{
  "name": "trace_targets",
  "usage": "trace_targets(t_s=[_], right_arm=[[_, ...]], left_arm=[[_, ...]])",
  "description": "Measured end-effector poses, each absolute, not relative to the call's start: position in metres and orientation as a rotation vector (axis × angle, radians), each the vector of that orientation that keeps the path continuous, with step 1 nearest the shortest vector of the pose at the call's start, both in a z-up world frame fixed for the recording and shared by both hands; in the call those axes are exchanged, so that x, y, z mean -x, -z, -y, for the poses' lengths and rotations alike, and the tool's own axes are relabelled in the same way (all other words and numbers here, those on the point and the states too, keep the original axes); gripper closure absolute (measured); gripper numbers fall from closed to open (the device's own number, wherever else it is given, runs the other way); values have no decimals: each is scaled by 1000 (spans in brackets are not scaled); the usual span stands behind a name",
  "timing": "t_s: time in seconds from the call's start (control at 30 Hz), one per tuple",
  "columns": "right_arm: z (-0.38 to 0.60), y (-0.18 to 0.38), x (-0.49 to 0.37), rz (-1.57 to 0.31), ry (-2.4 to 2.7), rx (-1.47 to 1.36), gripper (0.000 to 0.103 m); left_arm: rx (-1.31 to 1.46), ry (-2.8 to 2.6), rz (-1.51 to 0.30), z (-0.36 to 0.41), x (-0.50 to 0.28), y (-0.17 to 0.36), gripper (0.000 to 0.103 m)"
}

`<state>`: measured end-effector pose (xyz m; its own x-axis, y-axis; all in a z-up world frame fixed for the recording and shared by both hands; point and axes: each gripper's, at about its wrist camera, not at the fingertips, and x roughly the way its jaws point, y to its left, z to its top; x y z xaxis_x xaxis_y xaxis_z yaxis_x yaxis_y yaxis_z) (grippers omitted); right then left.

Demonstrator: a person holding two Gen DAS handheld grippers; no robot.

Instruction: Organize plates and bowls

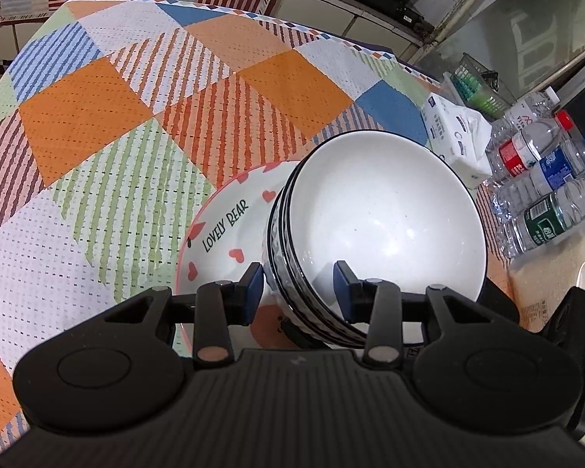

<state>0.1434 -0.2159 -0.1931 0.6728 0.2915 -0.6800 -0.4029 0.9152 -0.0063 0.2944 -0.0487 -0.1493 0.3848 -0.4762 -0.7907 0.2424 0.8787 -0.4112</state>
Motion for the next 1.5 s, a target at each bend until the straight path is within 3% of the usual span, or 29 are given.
trace_targets(t_s=[0.27, 0.7, 1.17, 1.5], right_arm=[[234, 188, -134, -750, -381, 46, 8], [257, 154, -75, -738, -257, 47, 7], [275, 64, -11, -638, -40, -40, 5], [269, 14, 39, -609, -74, -56, 4]], left_arm=[[159, 431, -983, 57, -277, 144, 61], [70, 322, -823, 52, -207, 82, 52], [67, 307, -744, 32, -122, 5, 38], [71, 278, -785, 20, -79, -1, 36]])
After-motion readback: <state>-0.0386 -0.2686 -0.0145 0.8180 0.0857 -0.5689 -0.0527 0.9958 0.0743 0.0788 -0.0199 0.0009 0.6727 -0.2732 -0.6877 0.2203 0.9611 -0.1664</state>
